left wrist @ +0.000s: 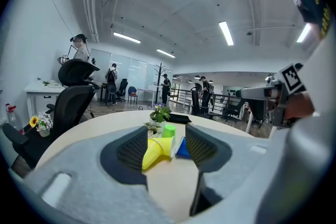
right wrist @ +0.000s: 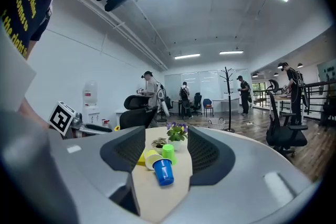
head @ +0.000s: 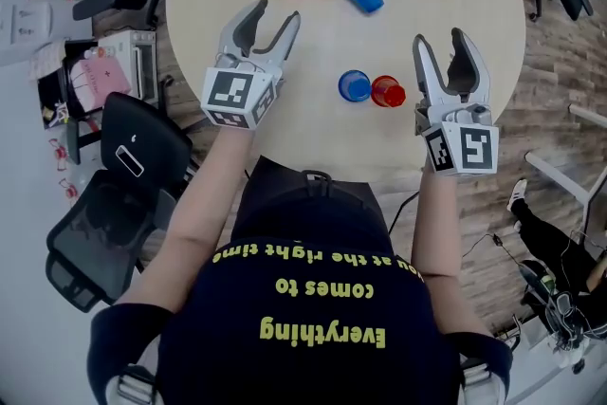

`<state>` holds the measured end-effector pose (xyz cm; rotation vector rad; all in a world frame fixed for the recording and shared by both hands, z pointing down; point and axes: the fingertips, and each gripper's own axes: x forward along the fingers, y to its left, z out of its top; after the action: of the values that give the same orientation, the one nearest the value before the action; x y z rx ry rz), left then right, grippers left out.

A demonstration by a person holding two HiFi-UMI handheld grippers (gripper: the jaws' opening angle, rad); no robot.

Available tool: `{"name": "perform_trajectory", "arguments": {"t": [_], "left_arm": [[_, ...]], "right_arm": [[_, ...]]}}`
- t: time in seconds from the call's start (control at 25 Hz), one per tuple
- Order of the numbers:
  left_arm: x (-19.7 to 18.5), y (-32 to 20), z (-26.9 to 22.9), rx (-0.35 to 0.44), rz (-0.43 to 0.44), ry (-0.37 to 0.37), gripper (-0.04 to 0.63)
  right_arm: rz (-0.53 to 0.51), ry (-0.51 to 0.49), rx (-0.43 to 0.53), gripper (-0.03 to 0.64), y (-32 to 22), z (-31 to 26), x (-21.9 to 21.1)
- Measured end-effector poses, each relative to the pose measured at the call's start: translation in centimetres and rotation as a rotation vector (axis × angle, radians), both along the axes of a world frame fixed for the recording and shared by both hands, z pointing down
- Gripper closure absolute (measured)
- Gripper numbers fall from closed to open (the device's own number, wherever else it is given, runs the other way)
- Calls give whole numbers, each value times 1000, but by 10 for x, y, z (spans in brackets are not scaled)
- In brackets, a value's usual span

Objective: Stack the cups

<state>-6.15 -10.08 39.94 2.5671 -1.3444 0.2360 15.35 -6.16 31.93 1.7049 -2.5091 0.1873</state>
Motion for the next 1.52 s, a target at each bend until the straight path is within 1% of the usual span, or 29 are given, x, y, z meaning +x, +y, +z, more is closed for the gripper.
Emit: {"name": "perform_trajectory", "arguments": {"t": [0.28, 0.4, 0.44, 0.52, 0.72, 1.04, 1.12, 1.2, 1.36, 1.52], "left_arm": [[-7, -18, 2, 5, -32, -5, 371], [-10, -24, 3, 9, -41, -13, 371], [-10, -26, 3, 8, -42, -15, 371], [-11, -30, 6, 3, -44, -21, 371], [-12, -39, 11, -4, -56, -35, 371], [-20, -47, 21, -23, -89, -44, 371], [-22, -46, 24, -31, -94, -46, 371], [-23, -45, 27, -40, -93, -53, 371], [-25, -41, 32, -52, -86, -66, 371], [-31, -39, 35, -60, -100, -73, 371]], "right_arm": [[-19, -8, 4, 368, -36, 1, 9], [-55, -10, 0, 370, -52, 6, 3], [-72, -14, -5, 379, -57, 9, -1], [-105, -22, -16, 417, -68, 15, -9], [-157, -32, -42, 402, -100, 36, -25], [-221, 50, -96, 396, -150, 82, -54], [-229, 73, -113, 373, -161, 96, -60], [-238, 91, -134, 365, -171, 110, -66], [-250, 99, -191, 367, -184, 136, -76], [-268, 120, -235, 368, -189, 156, -84]]}}
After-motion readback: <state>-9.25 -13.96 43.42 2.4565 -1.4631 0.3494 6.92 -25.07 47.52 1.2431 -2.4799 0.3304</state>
